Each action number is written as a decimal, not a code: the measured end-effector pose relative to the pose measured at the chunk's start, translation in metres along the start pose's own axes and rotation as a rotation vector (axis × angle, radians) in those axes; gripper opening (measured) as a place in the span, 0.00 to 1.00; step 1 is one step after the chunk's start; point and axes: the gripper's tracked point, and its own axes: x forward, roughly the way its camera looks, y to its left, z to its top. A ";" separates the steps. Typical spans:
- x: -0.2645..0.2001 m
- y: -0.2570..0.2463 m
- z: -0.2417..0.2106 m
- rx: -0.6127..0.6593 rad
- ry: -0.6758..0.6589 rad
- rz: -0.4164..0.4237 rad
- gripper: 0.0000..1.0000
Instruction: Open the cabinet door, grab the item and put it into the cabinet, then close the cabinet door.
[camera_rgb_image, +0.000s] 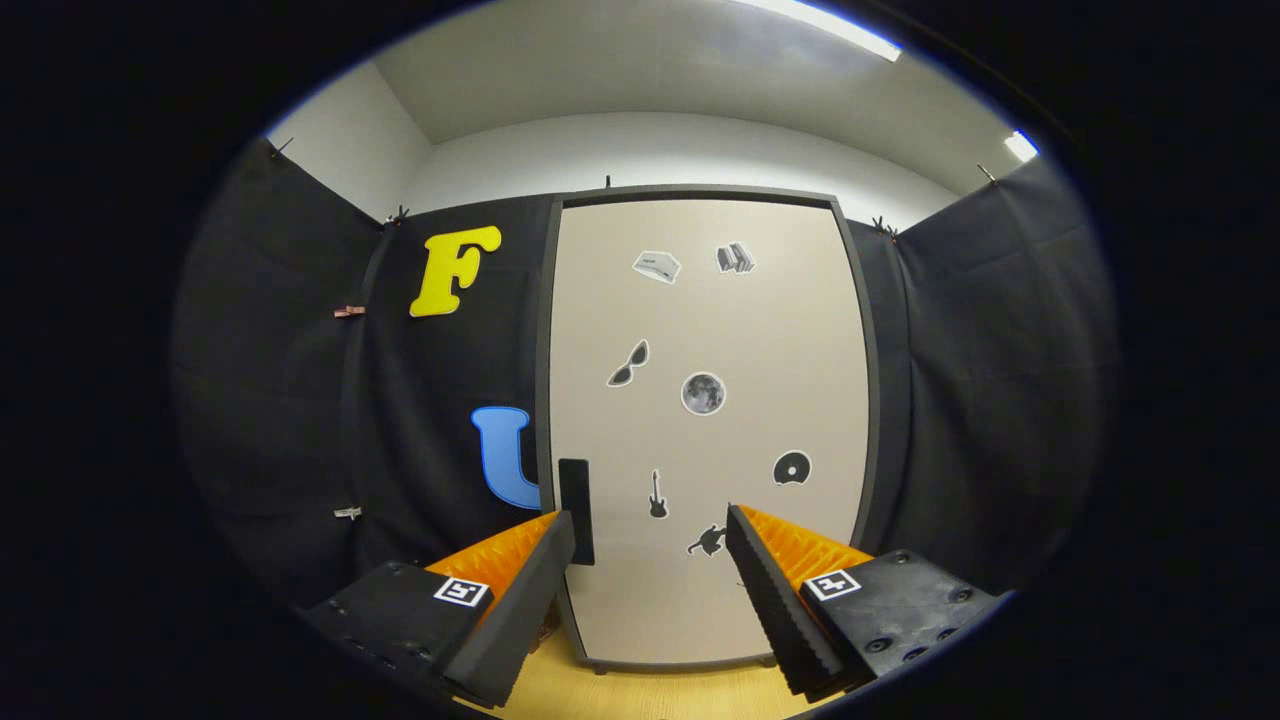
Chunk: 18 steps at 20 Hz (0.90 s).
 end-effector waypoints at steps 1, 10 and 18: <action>0.002 0.004 -0.001 0.009 0.000 0.005 0.98; 0.043 0.044 -0.027 0.023 0.030 0.056 0.98; 0.090 0.078 -0.053 0.060 0.048 0.080 0.98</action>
